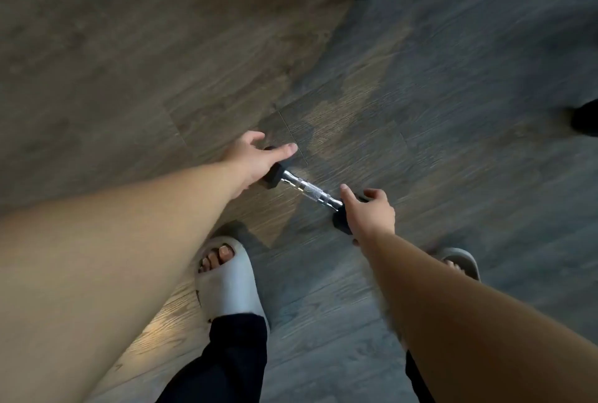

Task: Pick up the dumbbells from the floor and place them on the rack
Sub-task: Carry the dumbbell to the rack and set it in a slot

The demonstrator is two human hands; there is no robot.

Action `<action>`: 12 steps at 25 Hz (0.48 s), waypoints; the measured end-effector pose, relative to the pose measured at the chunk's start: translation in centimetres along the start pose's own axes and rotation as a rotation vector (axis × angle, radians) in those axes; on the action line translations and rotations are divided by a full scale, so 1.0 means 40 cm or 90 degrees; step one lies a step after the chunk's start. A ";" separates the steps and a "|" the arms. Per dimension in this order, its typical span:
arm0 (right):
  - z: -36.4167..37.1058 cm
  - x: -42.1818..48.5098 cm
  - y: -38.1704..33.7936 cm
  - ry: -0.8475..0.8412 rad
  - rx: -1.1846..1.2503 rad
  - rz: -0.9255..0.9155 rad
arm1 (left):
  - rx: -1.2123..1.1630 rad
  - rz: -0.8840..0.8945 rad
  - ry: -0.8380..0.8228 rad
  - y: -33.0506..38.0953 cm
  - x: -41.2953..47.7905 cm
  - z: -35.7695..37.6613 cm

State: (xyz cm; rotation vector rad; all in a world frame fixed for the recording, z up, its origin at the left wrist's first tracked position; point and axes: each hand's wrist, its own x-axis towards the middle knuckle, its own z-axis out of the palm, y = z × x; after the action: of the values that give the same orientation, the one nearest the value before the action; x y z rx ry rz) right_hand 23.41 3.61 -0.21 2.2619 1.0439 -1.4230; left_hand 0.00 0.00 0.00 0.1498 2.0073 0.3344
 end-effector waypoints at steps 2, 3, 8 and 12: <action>0.029 0.021 0.005 0.022 0.029 0.018 | 0.042 0.032 0.003 -0.006 0.023 0.029; 0.037 0.026 0.014 0.030 0.049 0.021 | 0.063 0.043 0.007 -0.017 0.032 0.040; 0.009 -0.037 -0.018 0.049 0.078 -0.004 | 0.025 0.047 0.042 0.012 -0.032 -0.010; -0.066 -0.237 -0.158 0.048 0.075 -0.023 | 0.043 0.080 0.065 0.122 -0.187 -0.192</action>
State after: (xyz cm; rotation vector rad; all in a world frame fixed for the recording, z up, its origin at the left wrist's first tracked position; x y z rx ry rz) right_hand 18.34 5.47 10.17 2.4078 1.0553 -1.4608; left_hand -3.74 1.47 11.06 0.3075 2.1155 0.3599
